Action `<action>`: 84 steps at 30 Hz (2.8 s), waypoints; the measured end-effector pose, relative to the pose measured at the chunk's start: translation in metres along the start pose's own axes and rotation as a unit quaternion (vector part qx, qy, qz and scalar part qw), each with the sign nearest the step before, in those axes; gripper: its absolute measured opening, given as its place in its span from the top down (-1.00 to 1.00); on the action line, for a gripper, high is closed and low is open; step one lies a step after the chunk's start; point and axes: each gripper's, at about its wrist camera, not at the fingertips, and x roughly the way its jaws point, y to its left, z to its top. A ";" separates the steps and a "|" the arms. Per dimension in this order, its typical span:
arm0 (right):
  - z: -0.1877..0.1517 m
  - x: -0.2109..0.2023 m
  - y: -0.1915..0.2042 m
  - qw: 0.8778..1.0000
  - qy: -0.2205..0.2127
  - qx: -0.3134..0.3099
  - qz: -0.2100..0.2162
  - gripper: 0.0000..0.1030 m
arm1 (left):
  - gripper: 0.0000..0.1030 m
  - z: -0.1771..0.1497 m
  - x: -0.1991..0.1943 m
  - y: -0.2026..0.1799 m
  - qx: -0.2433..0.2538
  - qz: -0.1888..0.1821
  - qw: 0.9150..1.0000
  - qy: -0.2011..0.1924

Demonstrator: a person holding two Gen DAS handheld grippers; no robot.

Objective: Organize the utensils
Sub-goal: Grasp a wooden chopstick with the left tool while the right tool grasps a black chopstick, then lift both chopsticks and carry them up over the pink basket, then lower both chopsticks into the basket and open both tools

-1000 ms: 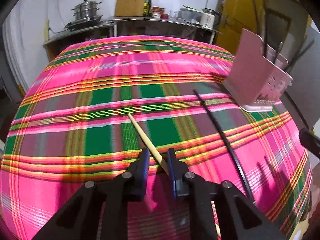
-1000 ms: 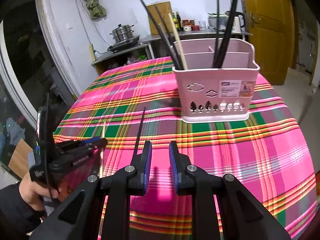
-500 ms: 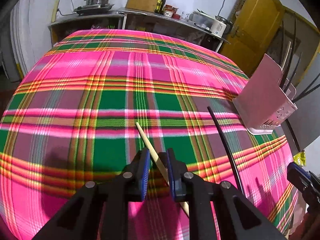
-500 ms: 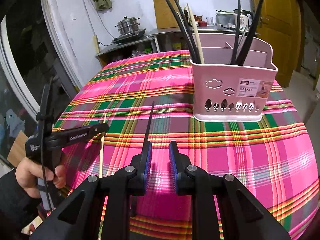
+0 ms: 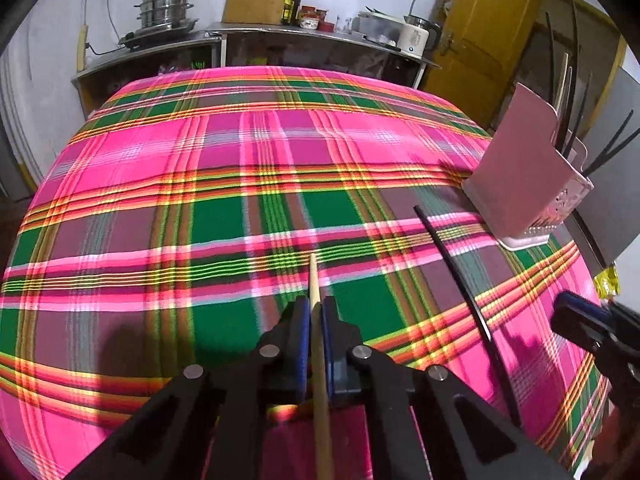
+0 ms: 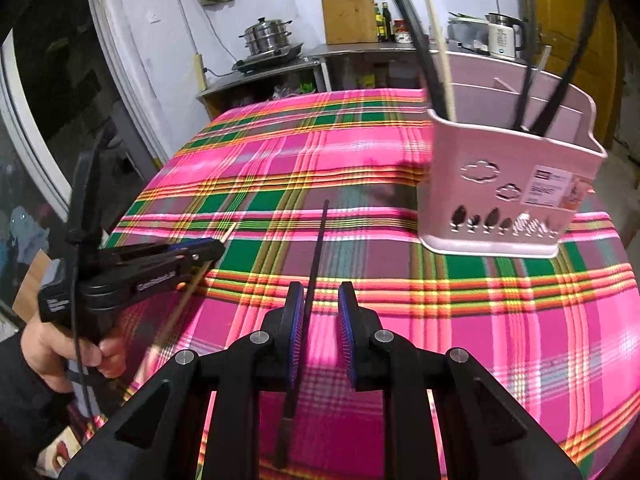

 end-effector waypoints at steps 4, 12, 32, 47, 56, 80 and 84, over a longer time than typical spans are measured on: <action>0.007 0.016 0.005 1.000 0.009 -0.010 0.003 0.65 | 0.88 -0.003 -0.004 0.009 -0.007 -0.002 1.000 0.007; 0.024 0.055 0.011 0.999 0.035 -0.022 0.005 0.65 | 0.87 0.003 0.000 0.000 0.017 0.019 0.999 0.023; 0.036 0.090 0.009 0.996 0.088 -0.019 -0.017 0.87 | 0.90 0.011 0.007 -0.008 0.046 0.037 0.998 0.022; 0.057 -0.007 0.003 1.000 -0.016 0.000 0.016 0.89 | 0.90 0.040 -0.068 -0.014 0.022 -0.018 0.998 -0.049; 0.064 -0.068 0.000 0.997 -0.073 0.010 0.020 0.89 | 0.90 0.050 -0.119 -0.032 0.033 -0.048 0.994 -0.089; 0.058 -0.135 -0.032 0.992 -0.123 0.041 -0.013 0.89 | 0.90 0.071 -0.143 -0.096 0.051 -0.120 0.986 -0.100; 0.064 -0.148 -0.044 0.989 -0.137 0.049 -0.024 0.89 | 0.90 0.085 -0.143 -0.113 0.053 -0.138 0.984 -0.102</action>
